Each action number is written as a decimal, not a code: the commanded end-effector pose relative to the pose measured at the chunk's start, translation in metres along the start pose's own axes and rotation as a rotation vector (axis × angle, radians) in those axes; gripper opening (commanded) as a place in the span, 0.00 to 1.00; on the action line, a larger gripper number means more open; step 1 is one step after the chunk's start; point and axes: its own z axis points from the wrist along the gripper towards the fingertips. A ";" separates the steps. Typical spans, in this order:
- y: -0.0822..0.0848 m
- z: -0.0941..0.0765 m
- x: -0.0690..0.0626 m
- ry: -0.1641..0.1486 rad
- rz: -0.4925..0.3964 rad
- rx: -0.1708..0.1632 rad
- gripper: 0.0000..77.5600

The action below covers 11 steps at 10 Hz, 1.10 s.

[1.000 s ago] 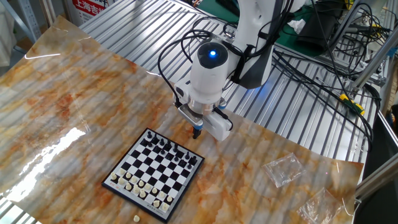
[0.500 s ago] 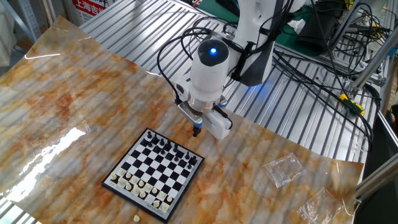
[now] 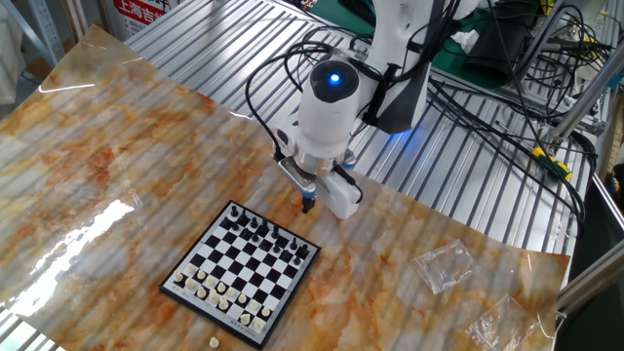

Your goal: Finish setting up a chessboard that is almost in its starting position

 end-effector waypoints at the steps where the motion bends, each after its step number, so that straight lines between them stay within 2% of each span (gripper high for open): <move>1: -0.001 -0.011 -0.009 -0.005 0.119 -0.002 0.02; 3: 0.000 -0.018 -0.020 -0.007 0.221 -0.004 0.02; 4: 0.000 -0.019 -0.021 -0.007 0.234 -0.004 0.02; 5: -0.001 -0.026 -0.029 -0.003 0.294 -0.008 0.02; 11: 0.002 -0.038 -0.046 0.012 0.495 -0.034 0.02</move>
